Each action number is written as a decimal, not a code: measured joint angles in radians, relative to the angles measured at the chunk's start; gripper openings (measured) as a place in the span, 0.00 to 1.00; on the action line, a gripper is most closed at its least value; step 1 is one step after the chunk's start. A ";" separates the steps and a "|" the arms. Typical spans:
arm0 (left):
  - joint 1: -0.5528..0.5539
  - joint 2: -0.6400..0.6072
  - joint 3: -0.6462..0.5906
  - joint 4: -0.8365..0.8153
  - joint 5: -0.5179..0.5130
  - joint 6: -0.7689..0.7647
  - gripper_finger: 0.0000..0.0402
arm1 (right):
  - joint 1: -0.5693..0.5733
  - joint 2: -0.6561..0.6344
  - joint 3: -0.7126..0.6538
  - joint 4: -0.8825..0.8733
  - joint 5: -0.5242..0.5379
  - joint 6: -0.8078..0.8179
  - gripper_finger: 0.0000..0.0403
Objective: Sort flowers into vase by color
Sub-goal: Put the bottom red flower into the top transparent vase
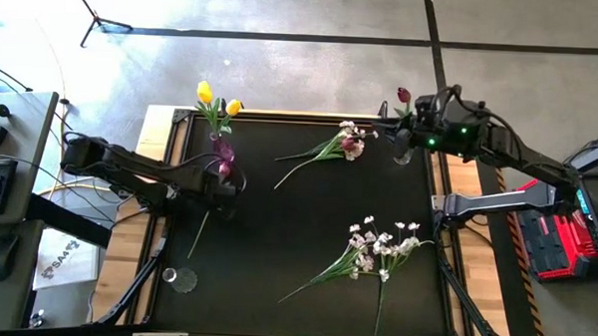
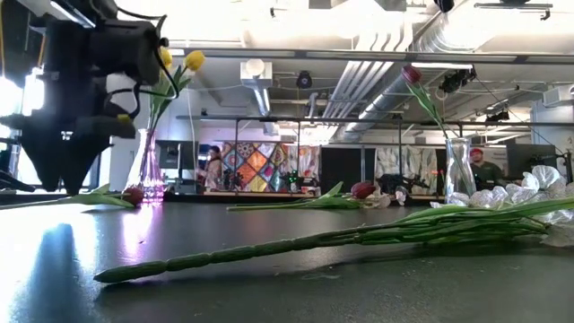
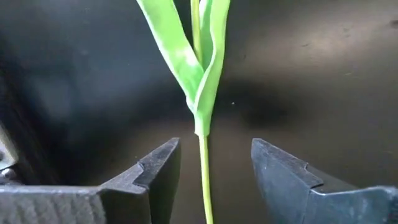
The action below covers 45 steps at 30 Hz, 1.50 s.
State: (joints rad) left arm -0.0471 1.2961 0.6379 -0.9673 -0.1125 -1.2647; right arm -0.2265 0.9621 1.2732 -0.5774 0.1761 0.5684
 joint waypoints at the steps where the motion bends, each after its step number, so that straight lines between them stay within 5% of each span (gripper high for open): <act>1: 0.002 0.000 -0.017 0.026 0.000 -0.004 0.44 | 0.005 0.000 0.000 -0.004 0.000 0.008 0.38; 9: 0.028 -0.003 -0.114 0.159 0.031 -0.032 0.29 | 0.063 0.000 0.000 -0.010 0.038 0.056 0.38; 16: 0.009 0.002 -0.074 0.158 0.047 0.009 0.04 | 0.097 0.000 0.000 -0.021 0.072 0.094 0.38; 21: -0.069 0.001 -0.011 0.220 0.132 0.013 0.03 | 0.157 0.014 0.000 -0.181 0.111 0.267 0.38; 26: -0.144 0.001 0.017 0.559 0.093 0.028 0.01 | 0.281 0.068 0.000 -0.400 0.153 0.488 0.38; 31: -0.153 0.001 0.017 1.017 -0.073 0.239 0.01 | 0.393 0.146 -0.001 -0.352 0.190 0.576 0.38; 37: -0.123 0.000 0.018 1.366 -0.192 0.627 0.00 | 0.449 0.252 -0.001 -0.062 0.161 0.401 0.38; 45: -0.062 0.000 0.018 1.455 -0.096 0.911 0.00 | 0.437 0.367 -0.001 0.295 0.190 -0.019 0.38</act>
State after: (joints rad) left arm -0.1090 1.2964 0.6556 0.4876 -0.2087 -0.3533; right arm 0.2108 1.3287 1.2724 -0.2824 0.3662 0.5494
